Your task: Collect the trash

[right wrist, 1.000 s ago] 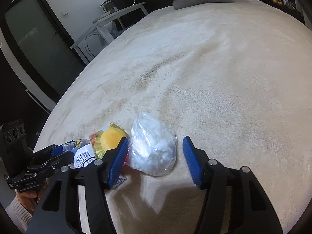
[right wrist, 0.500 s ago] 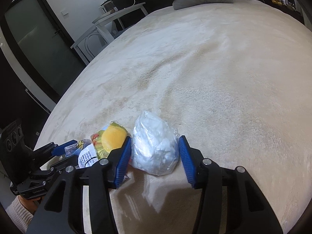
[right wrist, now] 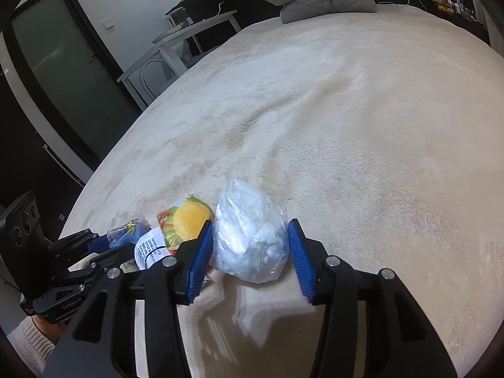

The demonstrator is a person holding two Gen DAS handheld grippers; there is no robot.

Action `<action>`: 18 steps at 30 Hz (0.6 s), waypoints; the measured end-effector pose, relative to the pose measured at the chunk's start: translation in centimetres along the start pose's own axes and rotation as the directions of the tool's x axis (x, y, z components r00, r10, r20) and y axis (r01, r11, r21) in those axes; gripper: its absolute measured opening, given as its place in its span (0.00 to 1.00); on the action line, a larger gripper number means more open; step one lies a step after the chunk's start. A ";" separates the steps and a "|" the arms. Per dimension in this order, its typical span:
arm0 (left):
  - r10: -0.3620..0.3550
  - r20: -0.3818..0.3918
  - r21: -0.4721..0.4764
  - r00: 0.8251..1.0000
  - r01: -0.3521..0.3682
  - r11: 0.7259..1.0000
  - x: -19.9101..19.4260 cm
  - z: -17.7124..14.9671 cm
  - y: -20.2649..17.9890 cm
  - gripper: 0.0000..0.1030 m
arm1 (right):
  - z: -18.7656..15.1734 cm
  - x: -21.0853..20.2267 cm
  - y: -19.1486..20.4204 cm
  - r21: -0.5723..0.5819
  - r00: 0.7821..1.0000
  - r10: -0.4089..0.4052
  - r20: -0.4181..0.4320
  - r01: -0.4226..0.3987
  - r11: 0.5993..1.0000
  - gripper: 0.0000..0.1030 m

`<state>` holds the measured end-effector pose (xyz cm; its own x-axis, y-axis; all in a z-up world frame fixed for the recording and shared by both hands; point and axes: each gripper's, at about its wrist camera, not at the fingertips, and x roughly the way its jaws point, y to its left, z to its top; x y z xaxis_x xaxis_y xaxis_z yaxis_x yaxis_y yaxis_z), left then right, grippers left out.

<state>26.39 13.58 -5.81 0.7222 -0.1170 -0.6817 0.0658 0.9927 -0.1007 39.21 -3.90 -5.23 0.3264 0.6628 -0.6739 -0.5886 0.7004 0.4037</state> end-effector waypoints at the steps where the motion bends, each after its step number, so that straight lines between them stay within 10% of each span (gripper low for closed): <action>1: 0.001 0.004 -0.002 1.000 -0.001 1.000 -0.2 0.0 0.0 0.27 | -0.1 -0.3 -0.1 0.002 1.000 -0.002 0.003 0.002 1.000 0.47; 18: -0.004 0.129 -0.101 0.992 0.017 0.995 -5.7 0.2 -0.4 0.27 | -3.1 -6.8 -0.3 0.025 0.997 -0.009 0.075 0.007 1.000 0.46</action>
<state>22.33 13.83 -1.74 0.8049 -0.1165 -0.5818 0.0086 0.9827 -0.1849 34.89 -9.38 -2.69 0.3865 0.6743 -0.6293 -0.5675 0.7117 0.4140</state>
